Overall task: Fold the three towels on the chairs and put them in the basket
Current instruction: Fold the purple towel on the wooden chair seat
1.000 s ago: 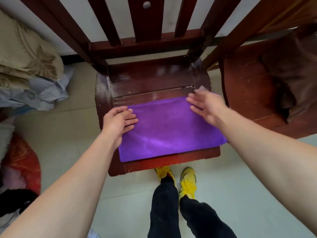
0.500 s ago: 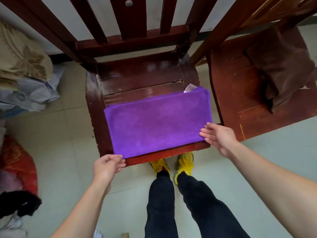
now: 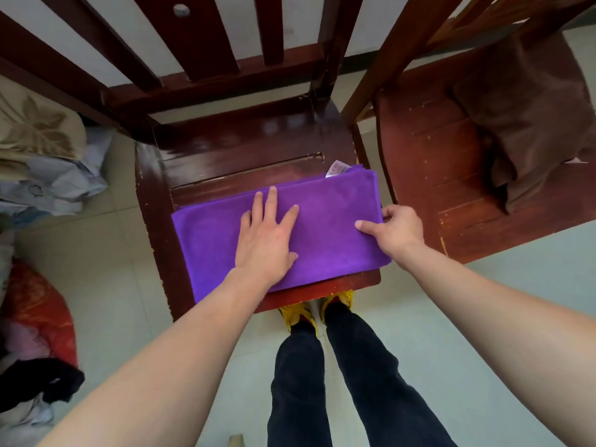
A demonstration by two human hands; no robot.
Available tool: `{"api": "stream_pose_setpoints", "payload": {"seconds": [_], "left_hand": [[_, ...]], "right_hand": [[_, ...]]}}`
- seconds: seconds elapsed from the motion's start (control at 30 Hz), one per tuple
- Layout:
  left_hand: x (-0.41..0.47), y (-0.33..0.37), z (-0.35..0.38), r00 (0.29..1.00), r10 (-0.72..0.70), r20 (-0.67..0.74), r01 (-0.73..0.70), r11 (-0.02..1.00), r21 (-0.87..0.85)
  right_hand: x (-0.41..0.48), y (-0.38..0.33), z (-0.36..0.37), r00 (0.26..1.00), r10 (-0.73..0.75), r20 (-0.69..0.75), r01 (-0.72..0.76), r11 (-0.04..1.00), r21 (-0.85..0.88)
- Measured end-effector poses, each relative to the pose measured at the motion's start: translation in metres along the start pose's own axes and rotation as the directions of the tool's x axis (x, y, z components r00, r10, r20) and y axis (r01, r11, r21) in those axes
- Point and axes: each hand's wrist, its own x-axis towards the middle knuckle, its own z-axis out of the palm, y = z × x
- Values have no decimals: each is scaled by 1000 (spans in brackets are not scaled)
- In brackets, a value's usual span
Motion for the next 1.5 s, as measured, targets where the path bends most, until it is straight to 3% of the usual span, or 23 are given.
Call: {"api": "stream_pose_setpoints", "payload": {"seconds": [0.13,0.23,0.37,0.47,0.57,0.73,0.93,1.1,1.2,1.27,1.37,1.43,1.5], "left_hand": [[10,6,-7,999,27,28,-28,998,48],[5,5,-18,1000,13,13,-13,999,-35],[-8,-15,-29,972,-197,-130,156,949,-275],[-25,-44,-28,945,-326,-29,297,893,-339],[-39,-74,-23,934,-353,58,352,877,-326],[-55,-119,-16,903,-429,31,397,803,-445],[-85,-182,-1,899,-438,1,390,799,-457],[-96,-197,9,920,-391,8,349,810,-471],[-90,-180,3,937,-333,-109,246,846,-474],[-82,-157,-3,940,-259,-221,135,879,-457],[-63,-116,-12,923,-11,-385,-107,954,-282],[-48,-93,-11,940,163,-299,-218,963,-160],[-34,-84,-5,982,167,-88,-174,982,-76]], "right_hand": [[4,5,-18,996,-24,84,4,973,231],[-4,-3,-46,983,-92,158,30,934,356],[-30,-31,-70,940,-276,201,187,909,373],[-56,-54,-60,889,-378,260,303,909,288],[-76,-68,-26,838,-456,299,428,890,158],[-102,-86,50,790,-528,311,585,801,-125],[-121,-98,133,828,-481,287,560,734,-385],[-120,-92,158,847,-445,292,532,719,-447],[-121,-89,151,857,-390,338,488,824,-286],[-109,-85,133,912,-352,209,369,928,-46],[-77,-91,104,982,-187,-4,181,945,273],[-58,-106,89,994,-95,58,60,899,434],[-39,-120,79,986,-57,154,-37,837,545]]}}
